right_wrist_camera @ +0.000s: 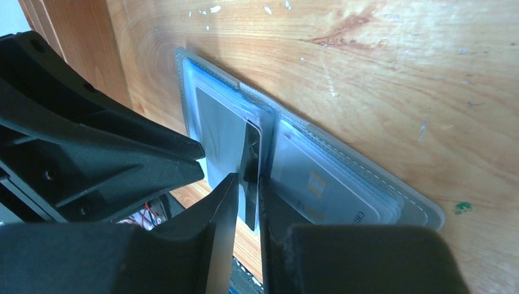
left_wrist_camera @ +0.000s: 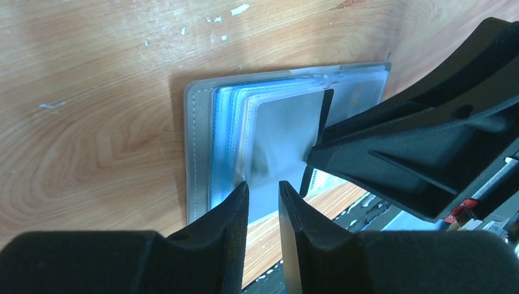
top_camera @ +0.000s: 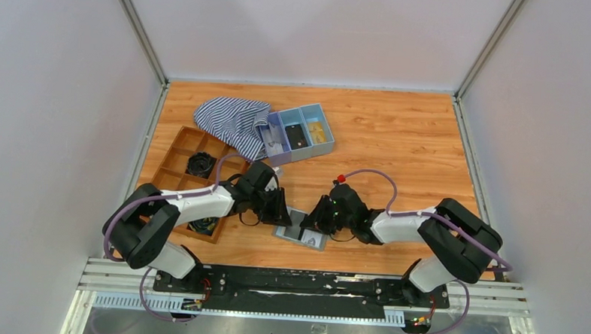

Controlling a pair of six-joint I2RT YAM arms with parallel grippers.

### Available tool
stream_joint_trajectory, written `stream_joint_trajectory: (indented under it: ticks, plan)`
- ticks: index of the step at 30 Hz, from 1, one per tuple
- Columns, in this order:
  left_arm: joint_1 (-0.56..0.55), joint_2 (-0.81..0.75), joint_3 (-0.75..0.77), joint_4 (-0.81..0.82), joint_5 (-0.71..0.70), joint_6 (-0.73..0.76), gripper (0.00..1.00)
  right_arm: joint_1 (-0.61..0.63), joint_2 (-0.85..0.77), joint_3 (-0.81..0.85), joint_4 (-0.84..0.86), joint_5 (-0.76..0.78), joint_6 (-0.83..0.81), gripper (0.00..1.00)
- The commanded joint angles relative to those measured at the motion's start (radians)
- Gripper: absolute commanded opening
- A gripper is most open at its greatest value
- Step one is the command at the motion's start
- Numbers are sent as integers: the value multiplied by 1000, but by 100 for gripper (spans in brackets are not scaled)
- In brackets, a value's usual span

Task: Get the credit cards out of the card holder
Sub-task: Remove the credit card from the card holder.

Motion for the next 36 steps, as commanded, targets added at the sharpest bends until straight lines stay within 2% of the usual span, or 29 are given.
stream_joint_trajectory:
  ticks: [1, 4, 6, 16, 26, 36]
  plan:
    - [-31, 30, -11, 34, 8, -21, 29, -7, 19, -12, 35, -20, 12, 19]
    - [-32, 38, -11, 37, 4, -22, 29, -7, 19, -26, 41, -19, 15, 10]
    - [-32, 45, -13, 37, 0, -22, 29, -7, 15, -36, 39, -17, 17, 1]
    - [-32, 53, -30, 26, -34, -39, 28, -32, -117, -131, -28, 28, 20, 0]
    - [-32, 80, -44, 58, -23, -53, 27, -56, -215, -183, -55, 13, 30, 0]
    - [-32, 68, -44, 43, -30, -45, 27, -116, -383, -273, -164, 3, 30, 0]
